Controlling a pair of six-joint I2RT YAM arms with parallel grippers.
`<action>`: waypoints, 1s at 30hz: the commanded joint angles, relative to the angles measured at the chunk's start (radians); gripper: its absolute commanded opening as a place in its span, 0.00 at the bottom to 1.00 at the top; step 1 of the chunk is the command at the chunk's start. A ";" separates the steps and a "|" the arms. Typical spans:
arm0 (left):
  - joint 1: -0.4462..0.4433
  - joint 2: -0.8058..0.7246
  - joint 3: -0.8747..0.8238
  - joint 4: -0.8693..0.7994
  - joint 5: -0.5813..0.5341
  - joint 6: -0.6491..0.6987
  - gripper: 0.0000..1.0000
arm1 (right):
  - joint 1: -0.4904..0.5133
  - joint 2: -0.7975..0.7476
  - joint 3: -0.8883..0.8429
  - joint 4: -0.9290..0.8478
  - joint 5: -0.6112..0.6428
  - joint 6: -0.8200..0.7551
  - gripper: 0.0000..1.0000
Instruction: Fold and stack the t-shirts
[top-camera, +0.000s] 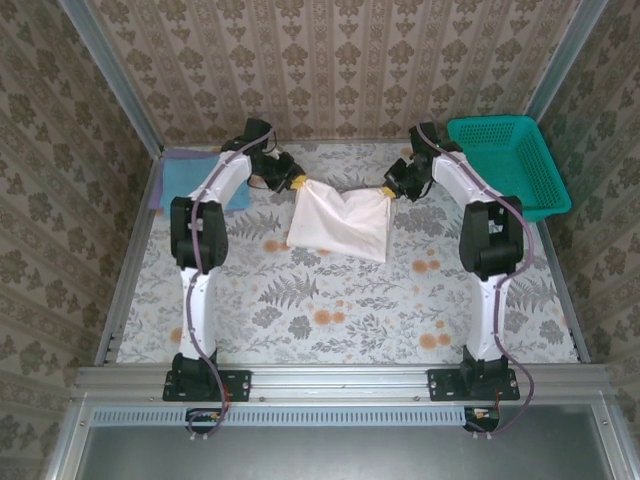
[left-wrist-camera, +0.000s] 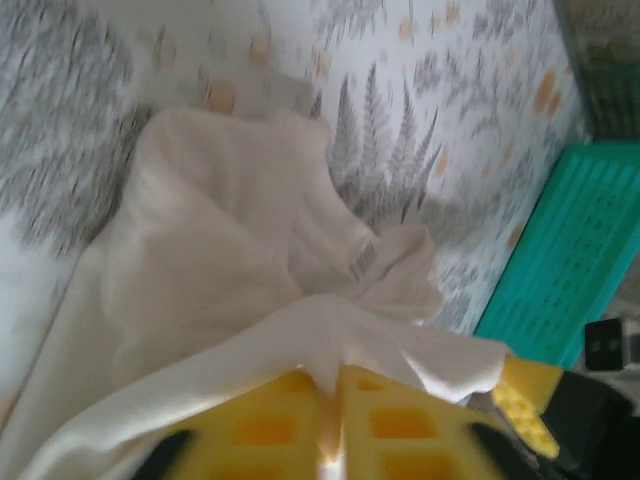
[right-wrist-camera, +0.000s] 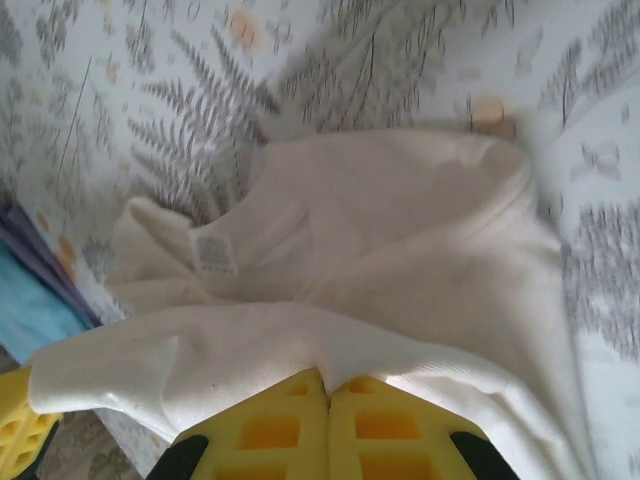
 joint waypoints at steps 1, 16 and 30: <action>0.016 0.145 0.239 0.021 0.051 -0.056 0.51 | -0.036 0.098 0.134 -0.136 0.005 0.034 0.07; -0.023 -0.236 -0.112 -0.019 -0.225 0.136 0.48 | -0.017 -0.162 -0.059 -0.001 -0.085 -0.025 0.40; -0.172 -0.233 -0.459 -0.032 -0.135 0.284 0.24 | 0.177 -0.227 -0.640 0.346 -0.118 0.019 0.15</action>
